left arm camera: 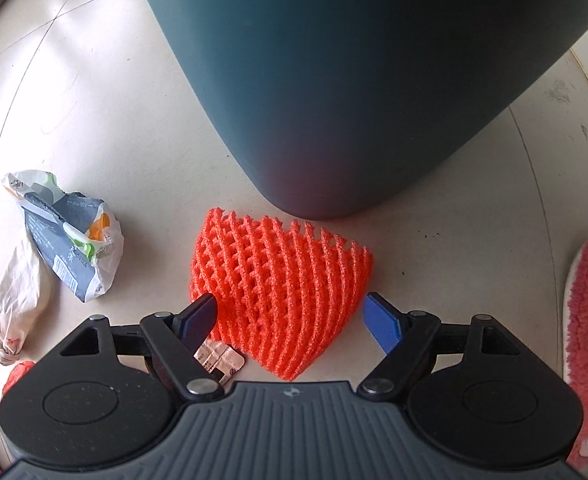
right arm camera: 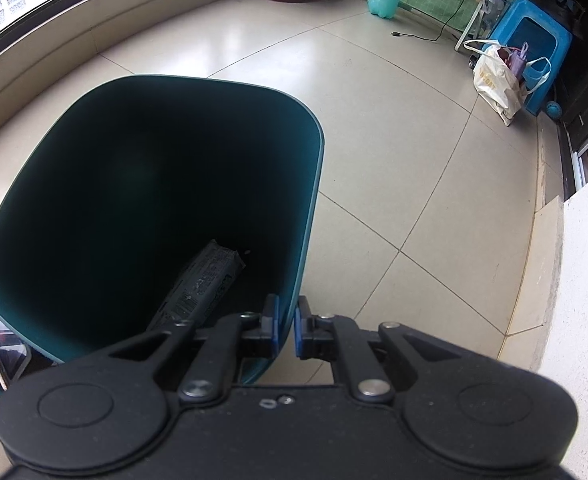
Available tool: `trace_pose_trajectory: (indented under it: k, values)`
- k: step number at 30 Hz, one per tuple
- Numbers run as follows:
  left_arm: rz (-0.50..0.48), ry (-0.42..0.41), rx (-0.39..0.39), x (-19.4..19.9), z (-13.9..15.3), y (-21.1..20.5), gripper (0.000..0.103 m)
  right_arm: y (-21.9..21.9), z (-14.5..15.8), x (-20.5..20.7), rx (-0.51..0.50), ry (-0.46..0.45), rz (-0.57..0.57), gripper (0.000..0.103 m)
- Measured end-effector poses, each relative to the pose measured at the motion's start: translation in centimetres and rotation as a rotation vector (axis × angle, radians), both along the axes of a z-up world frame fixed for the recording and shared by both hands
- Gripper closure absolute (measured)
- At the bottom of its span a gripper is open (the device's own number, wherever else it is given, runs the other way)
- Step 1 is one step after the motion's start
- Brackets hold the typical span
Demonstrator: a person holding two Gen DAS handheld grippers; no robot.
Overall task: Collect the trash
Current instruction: 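Lower the left gripper to the orange foam net and close on it, then lift the foam net into the wastebasket and open the left gripper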
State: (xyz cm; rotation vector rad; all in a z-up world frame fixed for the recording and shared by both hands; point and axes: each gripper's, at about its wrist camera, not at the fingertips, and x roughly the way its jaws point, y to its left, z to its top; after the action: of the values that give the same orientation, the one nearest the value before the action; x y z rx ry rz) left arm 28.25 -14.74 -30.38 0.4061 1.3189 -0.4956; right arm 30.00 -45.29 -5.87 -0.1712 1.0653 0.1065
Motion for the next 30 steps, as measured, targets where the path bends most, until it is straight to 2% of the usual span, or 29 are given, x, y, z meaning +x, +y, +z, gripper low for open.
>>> trace_pose_trajectory:
  k: [2,4,6,11,17,22,30]
  values:
    - [0.016,0.004,-0.008,0.0,-0.3,0.2,0.026,-0.1,0.0,0.0,0.001,0.000,-0.002,0.096]
    - [0.020,0.006,-0.011,-0.1,-0.4,0.3,0.042,-0.1,0.0,0.0,-0.004,-0.002,0.000,0.096]
    - [0.030,0.012,0.005,-0.2,-0.5,0.5,0.064,-0.1,0.0,0.0,-0.004,-0.005,-0.002,0.096]
    - [0.103,-0.008,0.003,-0.5,0.7,1.7,0.086,0.0,-0.1,-0.2,-0.004,-0.012,-0.008,0.097]
    - [0.222,-0.012,-0.024,-0.3,3.3,4.4,0.092,0.1,-0.2,-0.3,-0.001,-0.015,-0.017,0.097]
    - [0.275,-0.031,-0.044,-1.0,7.4,6.2,0.093,0.0,-0.1,-0.4,0.002,-0.021,-0.016,0.097]
    - [0.302,-0.081,-0.112,-1.6,16.7,7.3,0.093,-0.4,0.0,-0.5,0.023,-0.021,-0.025,0.097]
